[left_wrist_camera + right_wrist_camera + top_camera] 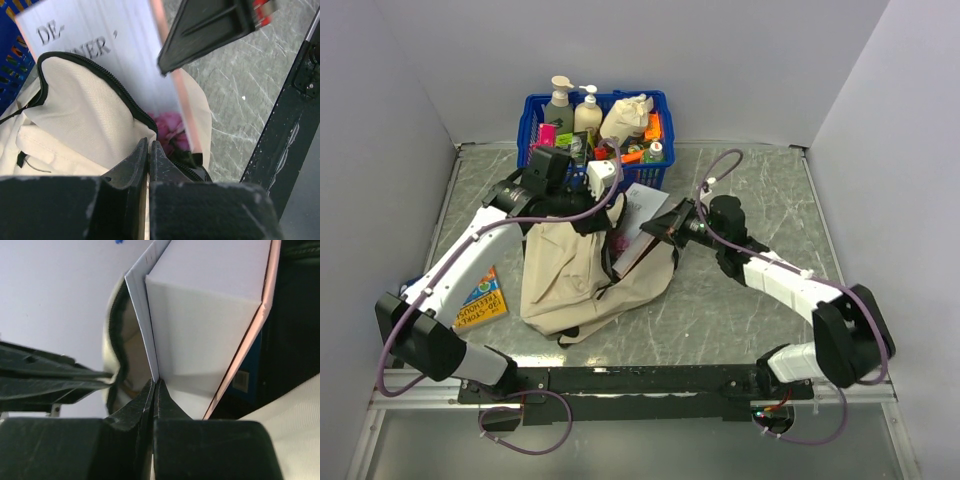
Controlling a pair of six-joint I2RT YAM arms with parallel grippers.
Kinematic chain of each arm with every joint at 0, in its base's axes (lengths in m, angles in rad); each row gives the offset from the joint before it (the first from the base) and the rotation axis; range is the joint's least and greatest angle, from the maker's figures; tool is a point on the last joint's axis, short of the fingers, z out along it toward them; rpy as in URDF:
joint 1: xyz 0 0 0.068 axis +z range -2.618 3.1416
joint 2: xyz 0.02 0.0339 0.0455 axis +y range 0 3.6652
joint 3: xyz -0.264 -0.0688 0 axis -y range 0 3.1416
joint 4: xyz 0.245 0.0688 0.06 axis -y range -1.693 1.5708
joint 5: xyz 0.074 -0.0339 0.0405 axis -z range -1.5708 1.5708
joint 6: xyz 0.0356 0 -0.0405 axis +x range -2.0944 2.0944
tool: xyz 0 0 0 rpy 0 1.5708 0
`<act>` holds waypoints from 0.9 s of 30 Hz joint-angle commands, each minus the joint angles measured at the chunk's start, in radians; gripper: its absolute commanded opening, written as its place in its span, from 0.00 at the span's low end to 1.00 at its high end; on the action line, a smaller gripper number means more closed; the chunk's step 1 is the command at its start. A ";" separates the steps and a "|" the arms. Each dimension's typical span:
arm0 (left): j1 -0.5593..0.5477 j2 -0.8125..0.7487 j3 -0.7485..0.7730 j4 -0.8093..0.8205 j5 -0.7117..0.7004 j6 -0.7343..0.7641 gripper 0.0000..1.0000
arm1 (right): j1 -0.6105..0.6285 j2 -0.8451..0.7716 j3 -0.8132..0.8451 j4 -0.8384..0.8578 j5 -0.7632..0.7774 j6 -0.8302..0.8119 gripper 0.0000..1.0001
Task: Pack the student bag
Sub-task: Place the book in the student bag.
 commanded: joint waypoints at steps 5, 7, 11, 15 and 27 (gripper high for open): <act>-0.007 -0.006 0.096 -0.029 0.055 -0.023 0.01 | 0.076 0.208 0.033 0.186 -0.120 0.033 0.00; -0.007 -0.004 0.112 -0.045 0.069 -0.017 0.01 | 0.084 0.260 0.037 0.206 -0.117 0.021 0.00; -0.010 0.000 0.129 -0.057 0.072 -0.013 0.01 | 0.104 0.314 0.071 0.186 -0.135 0.013 0.00; -0.010 0.011 0.129 -0.057 0.067 -0.007 0.01 | 0.155 0.352 0.134 0.131 -0.216 -0.025 0.00; -0.009 0.002 0.078 -0.046 0.059 0.019 0.01 | 0.063 0.174 0.103 -0.213 -0.239 -0.298 1.00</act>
